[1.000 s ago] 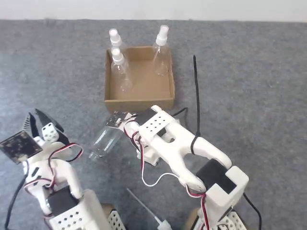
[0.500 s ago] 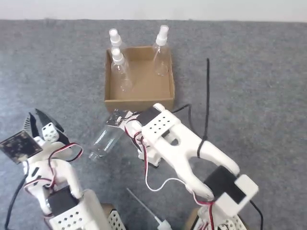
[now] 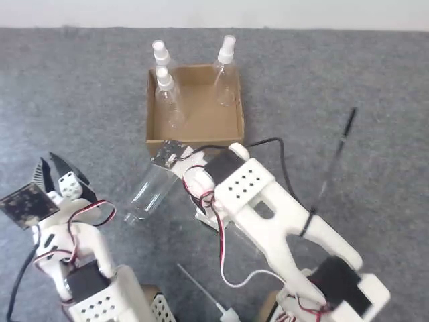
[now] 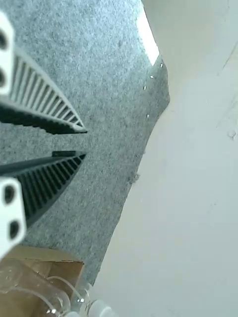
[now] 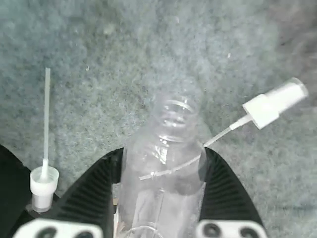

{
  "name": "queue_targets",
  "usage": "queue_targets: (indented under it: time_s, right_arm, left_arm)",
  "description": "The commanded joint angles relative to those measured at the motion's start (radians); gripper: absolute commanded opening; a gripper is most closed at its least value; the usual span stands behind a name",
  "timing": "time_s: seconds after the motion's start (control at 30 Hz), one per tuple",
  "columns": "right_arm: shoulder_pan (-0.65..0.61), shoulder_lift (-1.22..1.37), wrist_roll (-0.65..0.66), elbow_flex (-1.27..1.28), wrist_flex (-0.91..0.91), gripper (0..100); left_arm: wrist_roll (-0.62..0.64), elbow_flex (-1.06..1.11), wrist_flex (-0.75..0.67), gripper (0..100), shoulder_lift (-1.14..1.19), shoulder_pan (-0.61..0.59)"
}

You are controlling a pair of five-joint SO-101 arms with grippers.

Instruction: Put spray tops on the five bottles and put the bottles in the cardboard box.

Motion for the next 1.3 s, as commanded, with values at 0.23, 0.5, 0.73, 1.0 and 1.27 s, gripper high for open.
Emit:
queue_targets:
  time_s: [0.23,0.5,0.73,1.0,1.27]
  right_arm:
    - [0.005,-0.406,-0.078,0.094,0.004,7.6]
    - [0.166,-0.633,-0.166,0.192,-0.090,7.6]
    - [0.275,-0.740,-0.167,0.308,-0.203,7.6]
    - [0.417,-0.837,-0.308,0.387,-0.331,7.6]
    - [0.610,-0.894,-0.404,0.454,-0.450,7.6]
  left_arm:
    - [0.014,0.001,-0.035,5,-0.015,-0.002]
    - [0.015,0.001,-0.035,5,-0.015,-0.002]
    - [0.015,0.001,-0.032,5,-0.015,0.005]
    - [-0.060,-0.021,0.044,5,-0.015,0.135]
    - [-0.161,-0.073,0.160,5,-0.015,0.276]
